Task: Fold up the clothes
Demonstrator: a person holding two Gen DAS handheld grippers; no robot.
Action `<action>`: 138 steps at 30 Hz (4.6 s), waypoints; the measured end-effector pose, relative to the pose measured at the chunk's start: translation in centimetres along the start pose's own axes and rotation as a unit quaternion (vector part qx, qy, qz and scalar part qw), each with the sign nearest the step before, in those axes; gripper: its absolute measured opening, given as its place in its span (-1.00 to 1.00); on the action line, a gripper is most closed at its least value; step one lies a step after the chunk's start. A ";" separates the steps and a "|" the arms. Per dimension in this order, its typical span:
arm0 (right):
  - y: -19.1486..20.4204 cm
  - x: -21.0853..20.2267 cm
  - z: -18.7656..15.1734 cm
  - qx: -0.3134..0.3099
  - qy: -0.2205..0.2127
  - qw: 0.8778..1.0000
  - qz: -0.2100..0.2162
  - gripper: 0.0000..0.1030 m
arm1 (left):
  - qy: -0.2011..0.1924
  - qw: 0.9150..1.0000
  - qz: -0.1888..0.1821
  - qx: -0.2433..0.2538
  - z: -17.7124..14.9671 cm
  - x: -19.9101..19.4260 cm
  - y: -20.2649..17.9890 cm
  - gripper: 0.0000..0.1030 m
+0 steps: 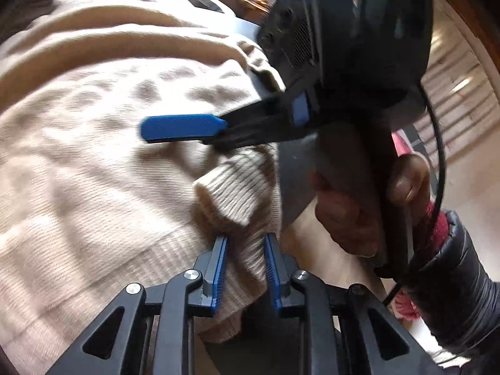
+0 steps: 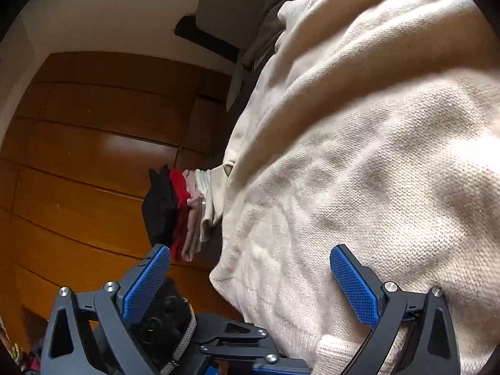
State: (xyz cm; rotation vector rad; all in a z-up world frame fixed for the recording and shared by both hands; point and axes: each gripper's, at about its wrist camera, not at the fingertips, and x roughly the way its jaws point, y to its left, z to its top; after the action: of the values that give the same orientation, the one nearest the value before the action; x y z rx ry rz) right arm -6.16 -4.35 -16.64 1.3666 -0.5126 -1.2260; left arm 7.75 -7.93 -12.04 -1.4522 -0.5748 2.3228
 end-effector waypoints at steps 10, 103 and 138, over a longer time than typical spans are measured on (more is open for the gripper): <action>0.0 0.0 0.0 -0.014 -0.011 1.000 0.000 1.00 | -0.001 0.991 -0.083 -0.103 1.6 1.5 2.3 -0.50; 1.1 -9.9 -4.6 -0.083 -0.025 0.920 -0.382 0.73 | -0.062 0.978 0.184 -0.068 -6.3 -10.7 10.1 -0.75; -1.6 -5.3 21.5 -0.139 -0.051 0.945 -0.292 0.99 | -0.142 0.982 0.043 -0.119 32.0 -10.2 31.2 -0.18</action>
State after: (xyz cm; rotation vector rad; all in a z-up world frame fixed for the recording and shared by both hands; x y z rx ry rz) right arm -27.29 -9.02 -11.48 1.2496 0.0173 -1.7803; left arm -19.20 -44.79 -7.31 -1.2696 -0.9121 2.6261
